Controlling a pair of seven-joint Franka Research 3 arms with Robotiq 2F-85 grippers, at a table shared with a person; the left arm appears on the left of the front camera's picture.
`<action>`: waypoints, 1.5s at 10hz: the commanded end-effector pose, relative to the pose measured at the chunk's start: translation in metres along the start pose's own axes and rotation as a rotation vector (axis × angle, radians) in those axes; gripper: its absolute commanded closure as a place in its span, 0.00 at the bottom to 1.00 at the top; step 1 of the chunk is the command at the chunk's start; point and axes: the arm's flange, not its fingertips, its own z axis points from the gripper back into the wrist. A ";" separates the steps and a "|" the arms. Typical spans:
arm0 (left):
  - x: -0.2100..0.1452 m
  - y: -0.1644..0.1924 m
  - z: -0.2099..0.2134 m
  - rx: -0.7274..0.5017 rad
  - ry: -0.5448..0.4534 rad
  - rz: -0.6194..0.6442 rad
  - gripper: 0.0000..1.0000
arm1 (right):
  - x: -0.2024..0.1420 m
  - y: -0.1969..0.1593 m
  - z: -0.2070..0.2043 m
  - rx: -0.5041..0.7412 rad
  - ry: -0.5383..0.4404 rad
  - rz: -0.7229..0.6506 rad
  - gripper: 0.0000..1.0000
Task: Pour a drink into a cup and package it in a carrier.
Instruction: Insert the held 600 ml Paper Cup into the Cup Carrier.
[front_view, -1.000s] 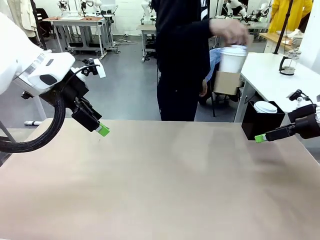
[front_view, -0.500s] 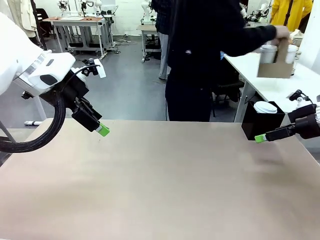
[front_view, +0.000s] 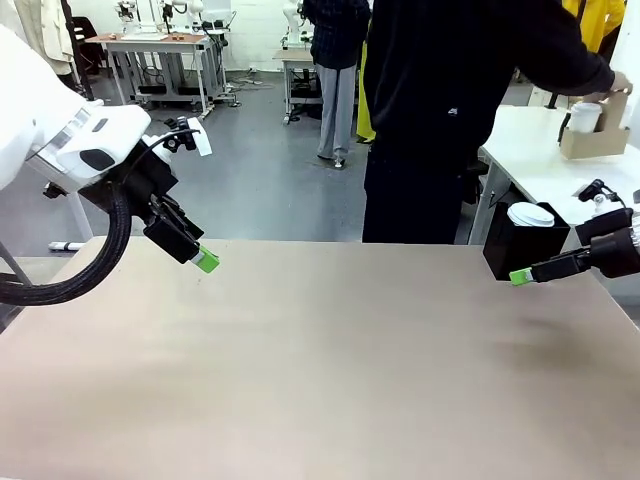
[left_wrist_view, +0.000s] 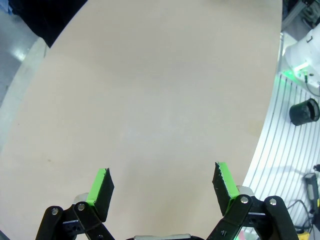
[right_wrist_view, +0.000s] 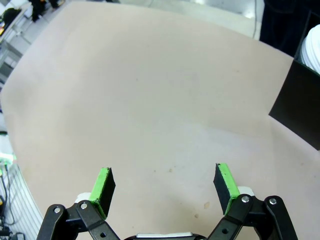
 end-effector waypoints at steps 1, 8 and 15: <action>-0.001 0.002 0.000 -0.009 -0.015 -0.010 0.00 | 0.000 0.001 0.000 -0.005 0.002 0.001 0.00; -0.001 0.002 0.000 -0.009 -0.015 -0.010 0.00 | 0.000 0.001 0.000 -0.005 0.002 0.001 0.00; -0.001 0.002 0.000 -0.009 -0.015 -0.010 0.00 | 0.000 0.001 0.000 -0.005 0.002 0.001 0.00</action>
